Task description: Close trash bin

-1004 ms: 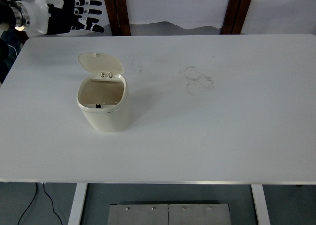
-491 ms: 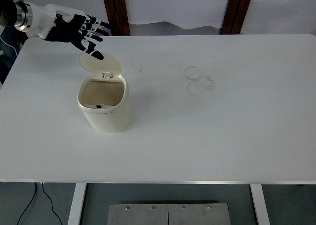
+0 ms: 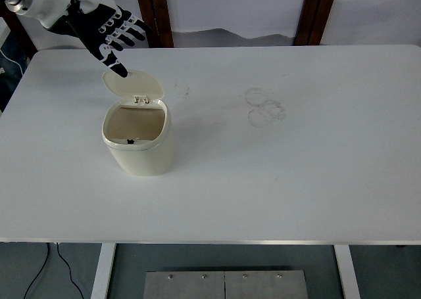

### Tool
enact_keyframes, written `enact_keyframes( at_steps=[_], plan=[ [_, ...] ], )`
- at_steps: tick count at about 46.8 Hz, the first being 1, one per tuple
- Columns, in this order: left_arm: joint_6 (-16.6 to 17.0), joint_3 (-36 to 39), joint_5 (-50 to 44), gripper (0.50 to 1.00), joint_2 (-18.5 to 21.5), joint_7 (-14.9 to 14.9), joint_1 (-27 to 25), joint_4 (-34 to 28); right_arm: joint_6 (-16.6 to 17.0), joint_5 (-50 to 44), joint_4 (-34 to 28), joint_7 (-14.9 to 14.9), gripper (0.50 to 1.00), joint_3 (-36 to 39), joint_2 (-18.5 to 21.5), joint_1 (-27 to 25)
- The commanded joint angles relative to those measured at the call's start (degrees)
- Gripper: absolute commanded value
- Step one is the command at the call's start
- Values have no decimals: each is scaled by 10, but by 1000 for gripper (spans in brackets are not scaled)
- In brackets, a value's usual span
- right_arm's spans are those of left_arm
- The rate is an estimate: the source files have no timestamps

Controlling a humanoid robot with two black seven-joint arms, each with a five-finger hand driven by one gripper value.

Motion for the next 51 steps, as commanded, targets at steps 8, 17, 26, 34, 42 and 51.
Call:
enact_keyframes(
  at_steps=[8, 17, 26, 34, 42, 51],
  plan=[
    [-15, 53, 0, 1000, -4, 0, -19, -23, 0, 0, 0, 0, 995, 0, 0, 0],
    [-15, 56, 1, 1000, -8, 0, -19, -23, 0, 0, 0, 0, 995, 0, 0, -1],
    [-15, 56, 0, 1000, -8, 0, -15, -36, 0, 0, 0, 0, 995, 0, 0, 0],
    [-15, 56, -1, 1000, -7, 0, -10, -52, 0, 0, 0, 0, 995, 0, 0, 0],
    [-15, 56, -2, 1000, -7, 0, -8, -70, 0, 0, 0, 0, 995, 0, 0, 0],
    [-15, 56, -7, 1000, -7, -1, -4, -93, 0, 0, 0, 0, 995, 0, 0, 0]
  ],
)
